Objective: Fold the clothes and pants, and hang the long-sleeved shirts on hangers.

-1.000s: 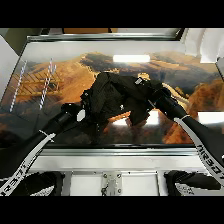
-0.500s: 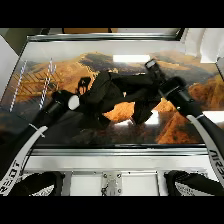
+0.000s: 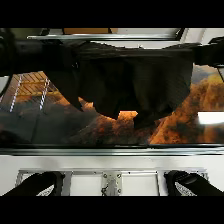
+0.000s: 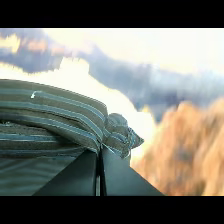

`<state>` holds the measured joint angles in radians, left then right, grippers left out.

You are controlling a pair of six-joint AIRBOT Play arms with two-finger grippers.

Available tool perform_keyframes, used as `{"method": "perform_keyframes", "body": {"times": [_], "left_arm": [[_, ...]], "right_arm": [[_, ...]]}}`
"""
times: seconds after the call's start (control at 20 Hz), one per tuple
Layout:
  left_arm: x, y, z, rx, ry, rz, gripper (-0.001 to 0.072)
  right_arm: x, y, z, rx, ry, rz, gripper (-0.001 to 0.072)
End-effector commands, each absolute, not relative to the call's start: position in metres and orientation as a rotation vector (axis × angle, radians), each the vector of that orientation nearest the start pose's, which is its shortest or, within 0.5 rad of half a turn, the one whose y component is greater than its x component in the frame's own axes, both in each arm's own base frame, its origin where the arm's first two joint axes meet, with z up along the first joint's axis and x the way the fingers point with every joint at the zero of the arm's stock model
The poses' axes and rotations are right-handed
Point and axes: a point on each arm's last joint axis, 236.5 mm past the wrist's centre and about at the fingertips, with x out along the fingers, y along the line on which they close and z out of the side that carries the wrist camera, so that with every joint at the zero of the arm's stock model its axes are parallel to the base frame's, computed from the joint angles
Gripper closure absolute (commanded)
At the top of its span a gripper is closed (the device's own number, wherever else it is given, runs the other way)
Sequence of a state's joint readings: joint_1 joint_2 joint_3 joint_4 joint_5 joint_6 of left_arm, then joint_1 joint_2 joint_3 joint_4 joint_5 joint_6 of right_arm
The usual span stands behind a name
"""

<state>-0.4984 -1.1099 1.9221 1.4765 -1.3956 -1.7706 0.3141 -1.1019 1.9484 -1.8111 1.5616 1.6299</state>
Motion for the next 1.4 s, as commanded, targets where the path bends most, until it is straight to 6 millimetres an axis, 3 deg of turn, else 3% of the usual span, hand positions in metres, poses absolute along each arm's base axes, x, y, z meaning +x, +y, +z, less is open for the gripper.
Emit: {"method": "perform_keyframes", "body": {"times": [0.0,0.1,0.2,0.3,0.4,0.5,0.6,0.65,0.7,0.75,0.85,0.95,1.05,1.15,1.35], "left_arm": [[0.292,-0.198,0.318,0.009,0.814,-0.526,0.0692],[0.296,-0.195,0.246,0.064,1.032,-0.48,0.0691],[0.291,-0.19,0.161,0.077,1.249,-0.451,0.0691],[0.265,-0.197,0.085,-0.017,1.457,-0.495,0.0691],[0.242,-0.214,0.036,-0.17,1.575,-0.571,0.0691],[0.242,-0.217,0.006,-0.259,1.617,-0.549,0.0691],[0.247,-0.217,-0.012,-0.271,1.64,-0.519,0.0691],[0.251,-0.218,-0.016,-0.272,1.647,-0.514,0.0691],[0.255,-0.219,-0.017,-0.271,1.652,-0.514,0.0691],[0.262,-0.222,-0.015,-0.266,1.642,-0.522,0.0691],[0.275,-0.227,-0.007,-0.262,1.608,-0.535,0.0691],[0.284,-0.23,0.002,-0.256,1.568,-0.55,0.0691],[0.288,-0.23,0.005,-0.25,1.554,-0.549,0.0691],[0.288,-0.23,0.005,-0.244,1.551,-0.556,0.0691],[0.29,-0.231,0.005,-0.237,1.538,-0.563,0.0691]], "right_arm": [[0.297,0.063,0.296,-0.147,0.958,0.126,0.0695],[0.3,0.083,0.257,-0.203,1.078,0.233,0.0695],[0.296,0.099,0.2,-0.207,1.256,0.325,0.0695],[0.302,0.099,0.144,-0.16,1.371,0.349,0.0695],[0.314,0.1,0.094,-0.059,1.423,0.352,0.0694],[0.331,0.096,0.054,0.002,1.43,0.308,0.0691],[0.349,0.094,0.037,0.055,1.413,0.259,0.0678],[0.36,0.094,0.036,0.066,1.381,0.25,0.0559],[0.37,0.092,0.038,0.066,1.342,0.243,0.0224],[0.378,0.092,0.046,0.071,1.306,0.24,0.0109],[0.382,0.085,0.065,0.046,1.254,0.221,0.013],[0.37,0.074,0.079,0.075,1.254,0.148,0.0132],[0.35,0.049,0.079,0.092,1.297,-0.003,0.0134],[0.333,0.039,0.067,0.145,1.33,-0.092,0.0127],[0.322,0.051,0.018,0.359,1.358,-0.197,0.0114]]}}
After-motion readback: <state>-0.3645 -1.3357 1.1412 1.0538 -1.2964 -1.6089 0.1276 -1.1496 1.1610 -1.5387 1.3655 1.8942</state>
